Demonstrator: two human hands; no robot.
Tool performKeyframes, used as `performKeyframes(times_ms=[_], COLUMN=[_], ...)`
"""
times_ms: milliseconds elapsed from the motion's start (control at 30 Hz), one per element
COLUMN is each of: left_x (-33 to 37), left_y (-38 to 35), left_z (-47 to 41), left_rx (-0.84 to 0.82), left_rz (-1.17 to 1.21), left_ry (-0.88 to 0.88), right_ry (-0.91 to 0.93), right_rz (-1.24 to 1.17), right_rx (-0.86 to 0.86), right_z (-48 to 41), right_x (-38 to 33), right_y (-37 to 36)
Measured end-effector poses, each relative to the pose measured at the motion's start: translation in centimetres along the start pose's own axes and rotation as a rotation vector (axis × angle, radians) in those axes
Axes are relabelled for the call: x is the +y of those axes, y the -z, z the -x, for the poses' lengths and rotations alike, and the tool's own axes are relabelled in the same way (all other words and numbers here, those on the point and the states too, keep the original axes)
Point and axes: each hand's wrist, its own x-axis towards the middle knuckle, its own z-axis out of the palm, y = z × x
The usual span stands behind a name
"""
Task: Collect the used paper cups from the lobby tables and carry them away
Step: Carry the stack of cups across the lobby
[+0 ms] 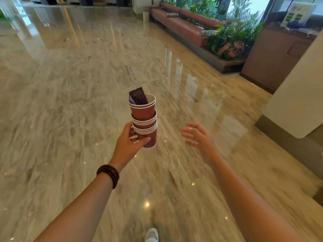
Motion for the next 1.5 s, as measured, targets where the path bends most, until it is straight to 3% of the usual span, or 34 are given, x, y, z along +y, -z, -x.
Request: performKeyframes(times_ms=[367, 1067, 1500], left_x=[-1.9, -1.1, -3.8], left_y=[-1.8, -16.5, -24.9], left_z=[-19.2, -59.2, -84.8], left_rx=[-0.092, -0.153, -0.332], left_rz=[0.002, 0.039, 0.046], left_ry=[0.010, -0.076, -0.077], right_ry=[-0.020, -0.024, -0.021], right_rz=[-0.049, -0.034, -0.028], right_rx=[0.092, 0.152, 0.341], right_z=[-17.3, -55.4, -76.9], right_x=[-2.1, -9.8, -11.8], right_y=[0.0, 10.7, 15.5])
